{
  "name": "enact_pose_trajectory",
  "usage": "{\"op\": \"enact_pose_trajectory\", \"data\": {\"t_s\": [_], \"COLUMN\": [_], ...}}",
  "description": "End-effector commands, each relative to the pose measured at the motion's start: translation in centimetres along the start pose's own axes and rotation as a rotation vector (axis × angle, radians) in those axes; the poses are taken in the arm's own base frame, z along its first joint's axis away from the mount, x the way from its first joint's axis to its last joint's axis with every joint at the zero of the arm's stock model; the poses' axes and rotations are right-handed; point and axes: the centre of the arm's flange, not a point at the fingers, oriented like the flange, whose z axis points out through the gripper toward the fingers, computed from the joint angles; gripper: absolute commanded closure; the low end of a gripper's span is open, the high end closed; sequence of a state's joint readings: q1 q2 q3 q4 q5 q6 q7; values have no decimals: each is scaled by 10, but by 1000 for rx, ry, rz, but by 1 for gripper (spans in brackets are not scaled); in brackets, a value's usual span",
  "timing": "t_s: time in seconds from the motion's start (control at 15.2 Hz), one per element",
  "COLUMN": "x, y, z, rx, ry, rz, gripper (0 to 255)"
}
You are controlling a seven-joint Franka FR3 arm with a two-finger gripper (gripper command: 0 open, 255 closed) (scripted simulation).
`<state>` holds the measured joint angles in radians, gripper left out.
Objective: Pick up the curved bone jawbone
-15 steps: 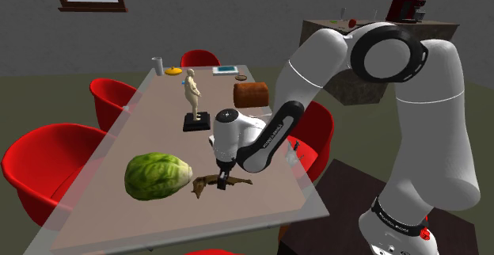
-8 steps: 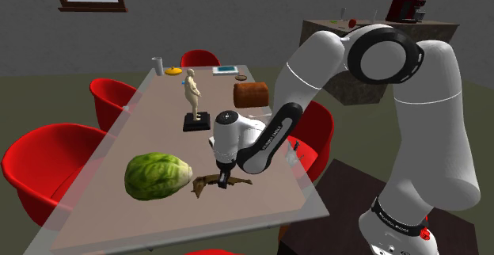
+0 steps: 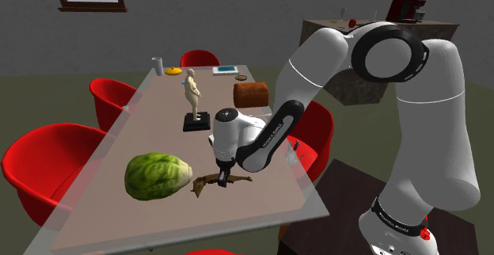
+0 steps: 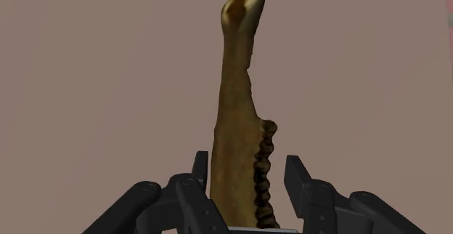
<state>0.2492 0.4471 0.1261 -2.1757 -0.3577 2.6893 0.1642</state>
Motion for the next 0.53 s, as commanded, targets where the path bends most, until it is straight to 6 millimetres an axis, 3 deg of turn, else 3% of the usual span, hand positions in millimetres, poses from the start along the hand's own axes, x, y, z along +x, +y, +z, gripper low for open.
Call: {"op": "enact_pose_trajectory", "data": {"t_s": [0.0, 0.46], "x": [1, 4], "y": [1, 6], "z": [-11, -48], "rx": [0, 0], "ry": [0, 0], "rz": [0, 0], "gripper": [255, 255]}}
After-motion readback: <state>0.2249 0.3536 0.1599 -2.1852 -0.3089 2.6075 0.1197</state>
